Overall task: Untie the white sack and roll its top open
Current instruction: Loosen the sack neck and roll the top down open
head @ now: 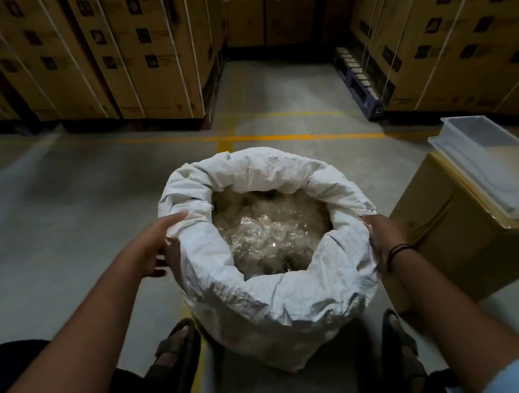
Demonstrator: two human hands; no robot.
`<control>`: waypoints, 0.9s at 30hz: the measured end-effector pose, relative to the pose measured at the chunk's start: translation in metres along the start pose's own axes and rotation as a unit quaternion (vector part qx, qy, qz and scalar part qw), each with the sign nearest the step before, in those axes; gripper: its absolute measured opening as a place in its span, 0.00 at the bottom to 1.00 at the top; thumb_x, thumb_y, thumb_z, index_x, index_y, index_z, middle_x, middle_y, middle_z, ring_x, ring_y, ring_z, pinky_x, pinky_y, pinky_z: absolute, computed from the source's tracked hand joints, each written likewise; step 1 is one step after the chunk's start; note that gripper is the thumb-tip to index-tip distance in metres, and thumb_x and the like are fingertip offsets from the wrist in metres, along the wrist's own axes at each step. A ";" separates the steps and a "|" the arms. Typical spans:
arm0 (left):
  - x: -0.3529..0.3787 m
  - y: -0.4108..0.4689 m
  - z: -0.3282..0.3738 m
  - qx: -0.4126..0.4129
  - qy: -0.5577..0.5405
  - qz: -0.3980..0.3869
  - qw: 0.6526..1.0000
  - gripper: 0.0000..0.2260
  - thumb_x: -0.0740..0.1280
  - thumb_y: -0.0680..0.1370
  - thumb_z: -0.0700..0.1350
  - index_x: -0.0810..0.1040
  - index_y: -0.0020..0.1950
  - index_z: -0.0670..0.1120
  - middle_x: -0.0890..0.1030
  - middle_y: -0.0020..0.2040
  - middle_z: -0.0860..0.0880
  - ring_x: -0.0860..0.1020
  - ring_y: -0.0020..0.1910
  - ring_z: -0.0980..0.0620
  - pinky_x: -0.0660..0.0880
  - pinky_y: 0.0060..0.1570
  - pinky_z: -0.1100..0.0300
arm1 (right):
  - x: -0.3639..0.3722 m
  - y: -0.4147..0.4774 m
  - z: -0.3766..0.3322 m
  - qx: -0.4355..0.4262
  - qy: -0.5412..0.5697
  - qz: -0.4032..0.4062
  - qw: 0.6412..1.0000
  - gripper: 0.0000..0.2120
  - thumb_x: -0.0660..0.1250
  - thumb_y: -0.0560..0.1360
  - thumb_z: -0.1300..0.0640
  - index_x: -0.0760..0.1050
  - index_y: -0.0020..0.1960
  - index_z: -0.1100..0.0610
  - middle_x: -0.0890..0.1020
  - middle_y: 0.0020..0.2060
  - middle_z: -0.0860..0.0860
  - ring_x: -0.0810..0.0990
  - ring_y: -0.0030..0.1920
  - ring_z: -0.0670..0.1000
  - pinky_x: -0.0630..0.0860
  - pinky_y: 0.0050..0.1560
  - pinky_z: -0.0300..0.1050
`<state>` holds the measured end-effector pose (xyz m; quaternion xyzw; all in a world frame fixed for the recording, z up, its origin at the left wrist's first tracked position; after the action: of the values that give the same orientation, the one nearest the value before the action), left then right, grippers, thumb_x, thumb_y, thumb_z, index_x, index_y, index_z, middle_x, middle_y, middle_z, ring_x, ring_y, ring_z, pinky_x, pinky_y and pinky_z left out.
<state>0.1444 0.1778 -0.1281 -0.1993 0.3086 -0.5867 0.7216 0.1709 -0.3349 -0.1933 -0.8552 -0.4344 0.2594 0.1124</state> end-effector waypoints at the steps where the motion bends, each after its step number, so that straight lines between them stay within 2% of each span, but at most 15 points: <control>1: -0.008 -0.004 0.011 0.029 0.045 0.059 0.997 0.43 0.72 0.71 0.68 0.64 0.79 0.48 0.72 0.73 0.39 0.73 0.68 0.36 0.70 0.65 0.44 | -0.013 -0.018 -0.022 -0.063 -0.059 0.066 0.994 0.55 0.80 0.61 0.43 0.57 0.78 0.60 0.71 0.72 0.61 0.75 0.66 0.64 0.73 0.66 0.59; 2: -0.016 -0.006 0.024 0.069 0.104 0.123 0.985 0.48 0.72 0.71 0.69 0.57 0.82 0.48 0.65 0.78 0.38 0.69 0.72 0.34 0.67 0.68 0.43 | -0.021 -0.047 -0.052 -0.150 -0.120 0.125 0.973 0.50 0.77 0.66 0.47 0.54 0.79 0.59 0.67 0.74 0.62 0.70 0.70 0.65 0.70 0.69 0.61; 4: -0.023 -0.020 0.049 0.143 0.277 0.254 0.916 0.51 0.70 0.70 0.71 0.50 0.83 0.50 0.53 0.82 0.34 0.60 0.76 0.28 0.61 0.72 0.36 | -0.012 -0.097 -0.100 -0.325 -0.196 0.163 0.911 0.44 0.73 0.70 0.51 0.54 0.79 0.57 0.66 0.73 0.62 0.68 0.70 0.65 0.67 0.70 0.63; 6: -0.007 -0.037 0.076 0.277 0.370 0.309 0.831 0.44 0.70 0.72 0.67 0.56 0.81 0.50 0.55 0.81 0.37 0.60 0.76 0.29 0.62 0.71 0.35 | 0.017 -0.118 -0.118 -0.433 -0.242 0.125 0.859 0.43 0.71 0.71 0.52 0.54 0.79 0.57 0.70 0.69 0.61 0.68 0.69 0.63 0.68 0.69 0.63; 9: 0.045 -0.049 0.103 0.463 0.400 0.249 0.751 0.27 0.72 0.74 0.58 0.73 0.70 0.50 0.73 0.70 0.44 0.70 0.68 0.38 0.70 0.65 0.44 | 0.071 -0.127 -0.112 -0.507 -0.326 0.026 0.797 0.43 0.71 0.72 0.52 0.54 0.80 0.60 0.73 0.65 0.60 0.71 0.67 0.61 0.69 0.68 0.61; 11: 0.082 -0.039 0.111 0.488 0.476 0.201 0.704 0.25 0.72 0.73 0.58 0.75 0.69 0.53 0.75 0.70 0.46 0.69 0.71 0.40 0.67 0.67 0.45 | 0.105 -0.131 -0.107 -0.547 -0.411 -0.005 0.729 0.45 0.71 0.72 0.49 0.51 0.81 0.60 0.72 0.67 0.60 0.70 0.70 0.62 0.67 0.71 0.60; 13: 0.106 -0.013 0.114 0.454 0.554 0.179 0.675 0.33 0.71 0.73 0.62 0.67 0.76 0.56 0.63 0.80 0.43 0.58 0.79 0.37 0.58 0.75 0.40 | 0.127 -0.120 -0.104 -0.554 -0.471 -0.001 0.686 0.48 0.70 0.72 0.43 0.47 0.82 0.57 0.68 0.73 0.60 0.63 0.75 0.65 0.60 0.75 0.65; 15: 0.113 0.018 0.117 0.415 0.601 0.184 0.658 0.42 0.70 0.72 0.67 0.55 0.81 0.59 0.47 0.84 0.40 0.47 0.81 0.32 0.48 0.77 0.36 | 0.139 -0.095 -0.111 -0.526 -0.499 0.029 0.688 0.52 0.70 0.71 0.36 0.44 0.82 0.56 0.63 0.77 0.60 0.59 0.77 0.67 0.56 0.74 0.70; 18: 0.108 0.057 0.128 0.400 0.615 0.199 0.649 0.46 0.67 0.74 0.69 0.45 0.83 0.60 0.46 0.83 0.37 0.49 0.80 0.29 0.46 0.77 0.34 | 0.152 -0.058 -0.131 -0.510 -0.517 0.070 0.684 0.53 0.66 0.71 0.31 0.43 0.82 0.57 0.63 0.78 0.58 0.60 0.76 0.69 0.56 0.71 0.74; 20: 0.105 0.079 0.137 0.410 0.620 0.209 0.636 0.41 0.62 0.78 0.67 0.44 0.84 0.58 0.57 0.81 0.35 0.58 0.78 0.30 0.51 0.77 0.35 | 0.161 -0.033 -0.141 -0.496 -0.525 0.075 0.688 0.52 0.65 0.73 0.32 0.42 0.82 0.57 0.65 0.76 0.58 0.64 0.75 0.68 0.57 0.71 0.74; 22: 0.106 0.099 0.144 0.410 0.626 0.188 0.637 0.36 0.58 0.82 0.63 0.47 0.84 0.53 0.75 0.70 0.36 0.73 0.69 0.33 0.64 0.71 0.40 | 0.170 -0.008 -0.146 -0.475 -0.523 0.060 0.705 0.49 0.65 0.76 0.36 0.40 0.82 0.56 0.70 0.72 0.58 0.72 0.69 0.65 0.59 0.71 0.71; 23: 0.107 0.106 0.148 0.408 0.612 0.167 0.657 0.33 0.57 0.83 0.60 0.49 0.84 0.51 0.80 0.63 0.35 0.78 0.61 0.34 0.70 0.63 0.44 | 0.176 0.003 -0.147 -0.468 -0.517 0.047 0.715 0.48 0.65 0.77 0.38 0.39 0.82 0.55 0.72 0.70 0.58 0.76 0.64 0.64 0.62 0.69 0.69; 24: 0.110 0.117 0.150 0.399 0.582 0.138 0.695 0.31 0.58 0.84 0.57 0.50 0.84 0.50 0.81 0.58 0.34 0.79 0.56 0.34 0.73 0.57 0.46 | 0.182 0.013 -0.148 -0.463 -0.508 0.030 0.726 0.47 0.64 0.78 0.40 0.37 0.81 0.54 0.75 0.66 0.59 0.80 0.58 0.63 0.66 0.66 0.66; 26: 0.113 0.135 0.150 0.351 0.486 0.070 0.797 0.29 0.62 0.84 0.52 0.55 0.82 0.47 0.81 0.59 0.34 0.80 0.57 0.34 0.74 0.53 0.49 | 0.194 0.029 -0.145 -0.435 -0.490 -0.025 0.755 0.43 0.62 0.81 0.45 0.35 0.81 0.54 0.81 0.58 0.61 0.82 0.51 0.63 0.73 0.55 0.58; 27: 0.109 0.151 0.147 0.313 0.428 0.029 0.847 0.26 0.65 0.84 0.50 0.62 0.79 0.44 0.81 0.59 0.35 0.80 0.58 0.36 0.74 0.53 0.53 | 0.196 0.037 -0.143 -0.404 -0.470 -0.062 0.783 0.41 0.62 0.82 0.46 0.37 0.82 0.54 0.81 0.57 0.64 0.81 0.51 0.64 0.74 0.52 0.55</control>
<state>0.3665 0.0967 -0.1421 0.3171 0.3926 -0.6583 0.5586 0.3694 -0.1949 -0.1566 -0.5659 -0.5509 0.4223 -0.4449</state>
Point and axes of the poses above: each hand's wrist, its own y-axis towards the middle knuckle, its own x-axis out of the palm, z = x × y, the point moved 9 cm from there along y, towards the middle knuckle
